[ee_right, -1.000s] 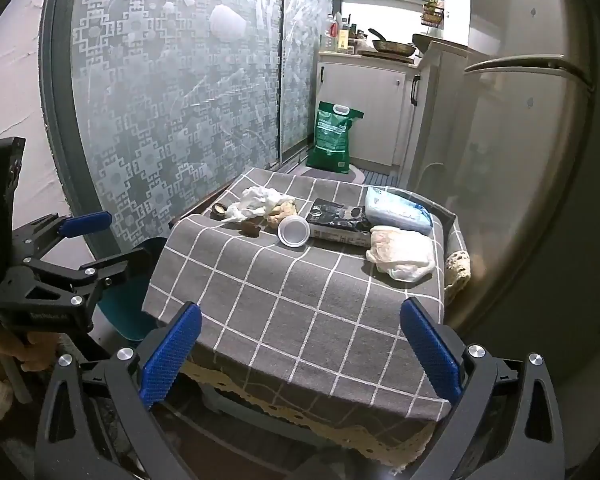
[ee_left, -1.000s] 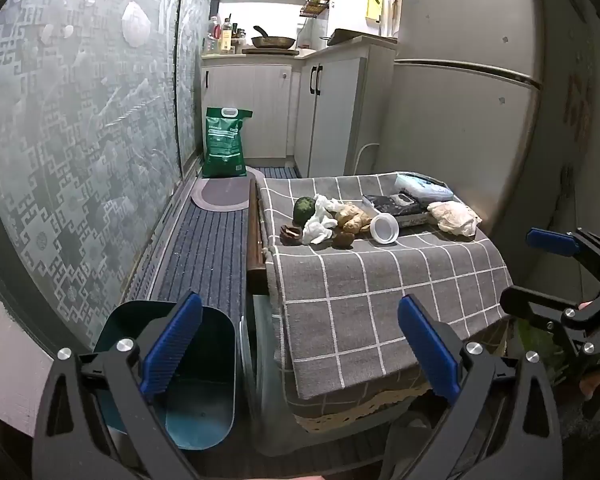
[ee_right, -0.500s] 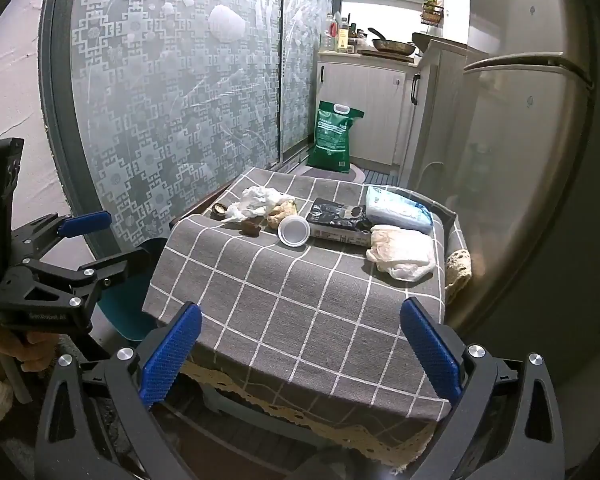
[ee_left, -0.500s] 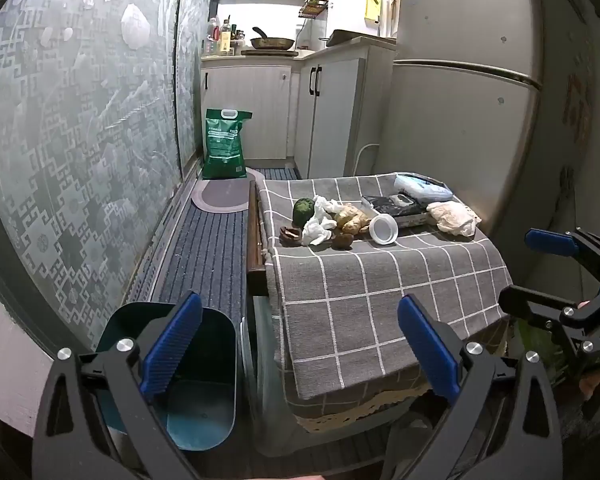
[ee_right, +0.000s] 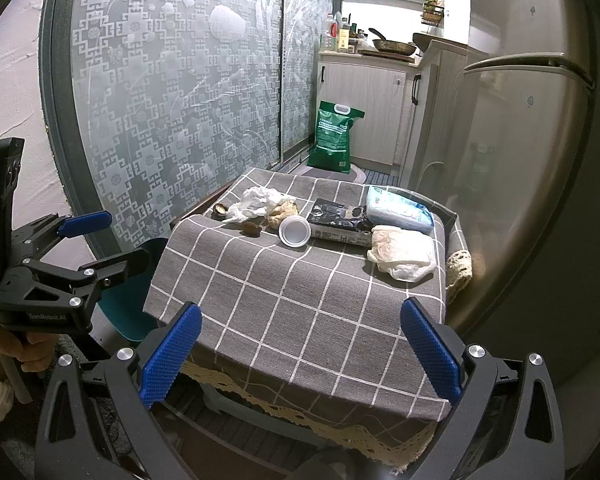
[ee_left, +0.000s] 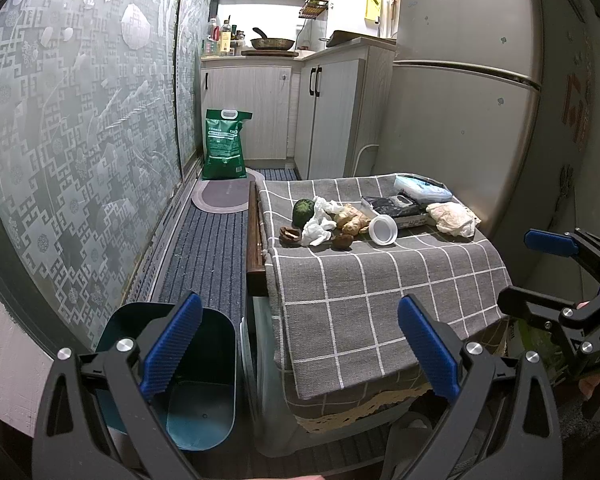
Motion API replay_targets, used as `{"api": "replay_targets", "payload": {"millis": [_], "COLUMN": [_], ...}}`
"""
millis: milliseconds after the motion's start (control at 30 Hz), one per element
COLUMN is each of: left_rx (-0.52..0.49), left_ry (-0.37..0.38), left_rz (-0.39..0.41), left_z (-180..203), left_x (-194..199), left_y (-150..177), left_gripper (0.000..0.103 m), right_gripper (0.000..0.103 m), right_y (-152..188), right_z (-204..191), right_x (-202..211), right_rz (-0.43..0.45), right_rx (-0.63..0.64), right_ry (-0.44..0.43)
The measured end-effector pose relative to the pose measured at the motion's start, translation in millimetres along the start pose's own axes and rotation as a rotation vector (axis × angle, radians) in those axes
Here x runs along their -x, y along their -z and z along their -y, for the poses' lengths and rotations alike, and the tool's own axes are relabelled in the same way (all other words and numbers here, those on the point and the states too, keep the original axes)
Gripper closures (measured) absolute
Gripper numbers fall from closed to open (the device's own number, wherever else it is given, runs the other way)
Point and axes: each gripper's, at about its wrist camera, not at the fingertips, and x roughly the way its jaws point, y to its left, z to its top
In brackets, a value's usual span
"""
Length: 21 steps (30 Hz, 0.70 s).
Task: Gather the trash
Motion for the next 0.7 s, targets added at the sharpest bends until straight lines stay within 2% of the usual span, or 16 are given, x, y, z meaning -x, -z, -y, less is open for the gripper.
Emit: {"api": "replay_targets", "payload": {"millis": [700], "left_rx": [0.001], "left_ry": [0.0], "left_rz": [0.001], "left_z": [0.6], "left_x": [0.0], "left_y": [0.4], "left_gripper": [0.003], "right_gripper": [0.003], "right_y": [1.3], "right_z": [-1.2], "right_x": [-1.1], "right_rz": [-0.002], "right_rx": [0.001], "right_ry": [-0.001]}}
